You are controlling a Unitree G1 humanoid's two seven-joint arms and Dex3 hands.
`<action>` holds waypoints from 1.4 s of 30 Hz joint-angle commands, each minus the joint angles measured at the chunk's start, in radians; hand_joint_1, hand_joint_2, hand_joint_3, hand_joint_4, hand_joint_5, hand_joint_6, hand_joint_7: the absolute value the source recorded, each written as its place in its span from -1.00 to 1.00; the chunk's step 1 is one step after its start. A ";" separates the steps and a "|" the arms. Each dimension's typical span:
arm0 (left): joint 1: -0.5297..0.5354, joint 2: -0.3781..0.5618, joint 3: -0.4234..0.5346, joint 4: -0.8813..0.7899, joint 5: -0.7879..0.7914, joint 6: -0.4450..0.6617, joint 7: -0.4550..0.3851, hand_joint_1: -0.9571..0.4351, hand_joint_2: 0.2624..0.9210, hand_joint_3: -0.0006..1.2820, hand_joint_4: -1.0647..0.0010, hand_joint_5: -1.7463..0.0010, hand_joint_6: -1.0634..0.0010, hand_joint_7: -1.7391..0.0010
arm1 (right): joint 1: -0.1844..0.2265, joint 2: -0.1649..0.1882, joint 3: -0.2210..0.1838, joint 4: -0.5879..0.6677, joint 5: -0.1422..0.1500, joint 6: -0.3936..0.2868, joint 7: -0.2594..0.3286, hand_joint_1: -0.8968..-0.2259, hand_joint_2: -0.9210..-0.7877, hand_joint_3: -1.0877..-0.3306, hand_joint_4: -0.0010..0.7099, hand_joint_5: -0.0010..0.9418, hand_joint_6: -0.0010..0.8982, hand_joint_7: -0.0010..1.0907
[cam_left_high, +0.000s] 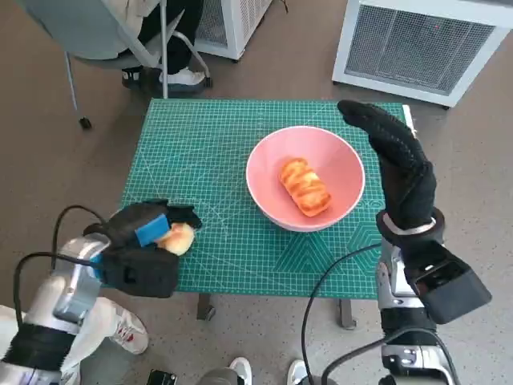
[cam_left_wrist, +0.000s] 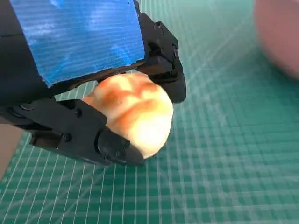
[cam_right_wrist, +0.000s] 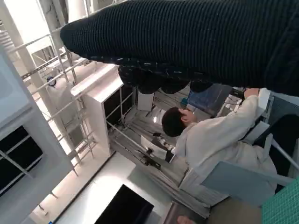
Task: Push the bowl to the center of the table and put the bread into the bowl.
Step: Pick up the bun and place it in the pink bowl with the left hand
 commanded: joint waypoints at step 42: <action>-0.667 -0.399 -0.174 0.449 0.008 -0.204 0.130 0.37 1.00 -0.72 0.00 -0.53 0.01 -0.47 | 0.022 -0.005 -0.001 0.000 -0.001 0.006 0.003 -0.08 -1.00 -0.30 -0.57 -0.21 -1.00 0.38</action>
